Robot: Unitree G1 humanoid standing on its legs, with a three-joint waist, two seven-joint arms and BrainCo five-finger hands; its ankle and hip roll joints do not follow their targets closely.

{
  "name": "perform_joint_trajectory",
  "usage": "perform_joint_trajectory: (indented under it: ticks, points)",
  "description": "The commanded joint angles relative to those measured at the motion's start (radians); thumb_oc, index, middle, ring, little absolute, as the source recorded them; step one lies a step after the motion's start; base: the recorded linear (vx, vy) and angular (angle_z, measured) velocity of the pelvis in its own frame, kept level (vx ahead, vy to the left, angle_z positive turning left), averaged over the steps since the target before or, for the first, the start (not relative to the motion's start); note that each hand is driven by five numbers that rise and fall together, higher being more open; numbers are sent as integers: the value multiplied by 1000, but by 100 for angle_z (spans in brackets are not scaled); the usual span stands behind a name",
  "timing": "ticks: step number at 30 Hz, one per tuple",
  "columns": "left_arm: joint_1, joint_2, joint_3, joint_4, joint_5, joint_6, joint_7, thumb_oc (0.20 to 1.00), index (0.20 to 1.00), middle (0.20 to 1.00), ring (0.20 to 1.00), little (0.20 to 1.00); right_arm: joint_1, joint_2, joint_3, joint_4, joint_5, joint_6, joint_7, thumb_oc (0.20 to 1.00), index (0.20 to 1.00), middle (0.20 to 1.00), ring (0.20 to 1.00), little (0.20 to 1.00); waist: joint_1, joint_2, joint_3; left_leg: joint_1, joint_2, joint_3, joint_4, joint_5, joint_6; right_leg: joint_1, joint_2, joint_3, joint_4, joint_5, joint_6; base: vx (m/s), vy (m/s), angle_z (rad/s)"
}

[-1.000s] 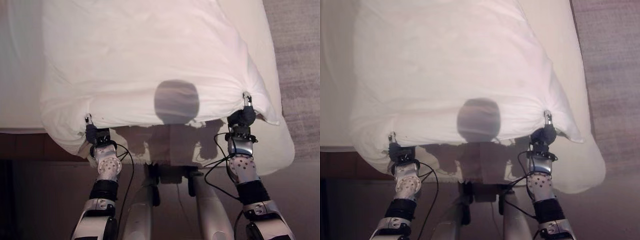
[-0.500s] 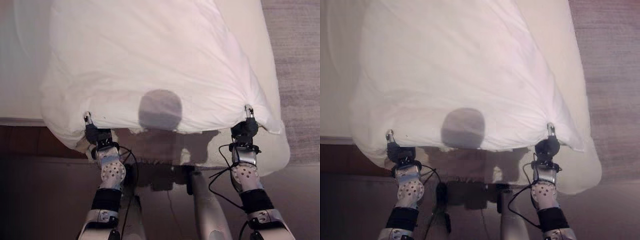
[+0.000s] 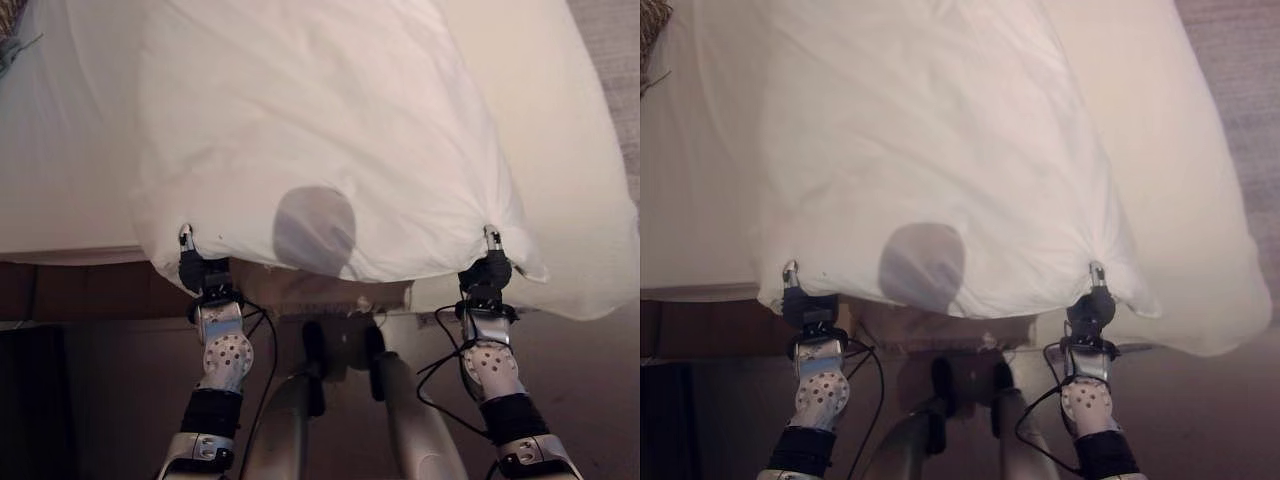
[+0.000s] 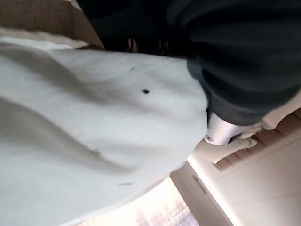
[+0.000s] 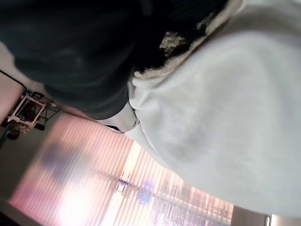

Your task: Make the bed

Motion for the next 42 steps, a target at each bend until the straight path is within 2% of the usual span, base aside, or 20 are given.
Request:
perform_joint_trajectory:
  ticks: [1,5,8,9,11,14,15,16,18,20,23,24,25,26,28,30,31,34,37,42]
  points:
    - [-23,26,-4,-75,85,-20,-31,200,200,200,200,200,73,-16,-38,-72,-28,-46,38,200,200,200,200,200,-19,13,-94,-14,-56,-6,-22,-20,-12,52,70,-37,-162,108,54,-19,-45,-3]
    - [5,-4,-15,-78,80,-18,-19,200,200,200,200,200,82,-40,-42,-65,-42,-41,19,200,200,200,200,200,-28,40,-104,-25,-51,-5,-25,-9,-21,75,74,-9,-245,136,59,-49,-84,-1]
    - [47,1,-25,-90,116,0,-29,200,200,200,200,200,67,-99,-43,-50,-87,-9,17,200,200,200,200,200,-3,25,-73,-99,-87,-131,102,-18,-46,73,65,23,-233,141,45,-85,-32,4]
    - [57,-9,-22,-94,109,-1,-21,200,200,200,200,200,56,-95,-45,-43,-80,-18,8,200,200,200,200,200,-10,19,-76,-80,-24,-149,71,-19,-41,74,41,33,-227,133,52,-22,7,-13]
    - [59,-10,-19,-107,112,-3,-19,200,200,200,200,200,50,-92,-46,-41,-79,-20,6,200,200,200,200,200,-7,15,-80,-80,1,-186,59,-8,-42,71,34,42,-224,131,53,4,98,-18]
    - [62,5,-13,-122,117,-15,-13,200,200,200,200,200,44,-86,-47,-29,-61,-28,7,200,200,200,200,200,-3,-6,-78,-73,121,-292,-17,84,-66,34,11,66,-185,122,51,-10,120,5]
    - [62,5,-13,-122,117,-15,-13,200,200,200,200,200,44,-86,-47,-29,-61,-28,7,200,200,200,200,200,-3,-5,-79,-74,121,-292,-18,85,-66,34,11,65,-185,123,51,20,323,11]
    - [54,20,-11,-114,117,-27,-2,200,200,200,200,200,38,-84,-42,-22,-62,-37,-6,200,200,200,200,200,0,-10,-75,-38,205,-300,-97,147,-95,28,-2,83,-155,105,64,36,390,18]
    - [35,24,-21,-102,110,-34,-2,200,200,200,200,200,27,-81,-36,-17,-58,-39,-9,200,200,200,200,200,4,1,-71,-7,230,-267,-133,154,-123,24,-22,85,-142,105,86,36,525,18]
    - [20,35,-43,-85,109,-28,-6,200,200,200,200,200,22,-72,-29,-18,-64,-47,-24,200,200,200,200,200,2,7,-71,-17,207,-257,-91,93,-124,21,-64,101,-155,131,125,6,615,-2]
    - [-16,51,-79,-36,95,-14,-16,200,200,200,200,200,28,-59,-31,-30,-68,-46,-31,200,200,200,200,200,-13,-4,-71,-77,110,-207,100,-42,-102,91,-205,110,-283,273,190,22,572,5]
    - [-16,51,-79,-35,95,-14,-16,200,200,200,200,200,28,-59,-31,-30,-68,-46,-31,200,200,200,200,200,-14,-3,-73,-79,110,-208,101,-42,-102,90,-205,109,-284,274,190,74,564,27]
    - [-5,41,-95,-16,83,-10,-24,200,200,200,200,200,31,-50,-35,-23,-63,-41,-30,200,200,200,200,200,-11,3,-72,-79,75,-192,139,-76,-81,111,-260,111,-318,342,190,146,815,49]
    - [22,50,-93,-31,111,-7,-15,200,200,200,200,200,23,-28,-32,-4,-66,-42,-34,200,200,200,200,200,18,10,-89,-64,48,-147,134,-106,-56,126,-333,0,-429,435,181,151,965,42]
    - [22,55,-94,-23,121,-4,-12,200,200,200,200,200,23,-20,-32,14,-71,-43,-43,200,200,200,200,200,6,21,-95,-56,22,-148,110,-93,-39,127,-263,49,-393,333,149,54,557,-43]
    - [23,58,-91,-23,136,3,-8,200,200,200,200,200,25,-18,-33,22,-75,-41,-49,200,200,200,200,200,0,21,-102,-51,6,-144,91,-81,-36,123,-224,53,-382,300,140,-27,354,-40]
    - [29,60,-85,-33,149,10,-2,200,200,200,200,200,28,-17,-20,22,-82,-37,-50,200,200,200,200,200,3,10,-101,-26,-24,-123,38,-64,-24,105,-106,-5,-333,225,120,-69,458,-9]
    - [41,54,-78,-53,165,17,9,200,200,200,200,200,40,-17,-9,24,-90,-31,-30,200,200,200,200,200,-3,-12,-106,13,-72,-105,-61,-20,-29,66,41,-40,-226,163,101,-70,255,-22]
    - [54,43,-87,-68,169,21,6,200,200,200,200,200,59,-23,0,20,-102,-29,-11,200,200,200,200,200,-10,-20,-106,25,-99,-104,-93,2,-25,64,108,-28,-215,149,76,-37,76,14]
    - [73,4,-100,-51,146,21,10,200,200,200,200,200,98,-43,2,24,-118,-21,-10,200,200,200,200,200,-11,7,-114,22,-99,-103,-75,0,-10,62,98,34,-229,157,61,-36,17,-9]
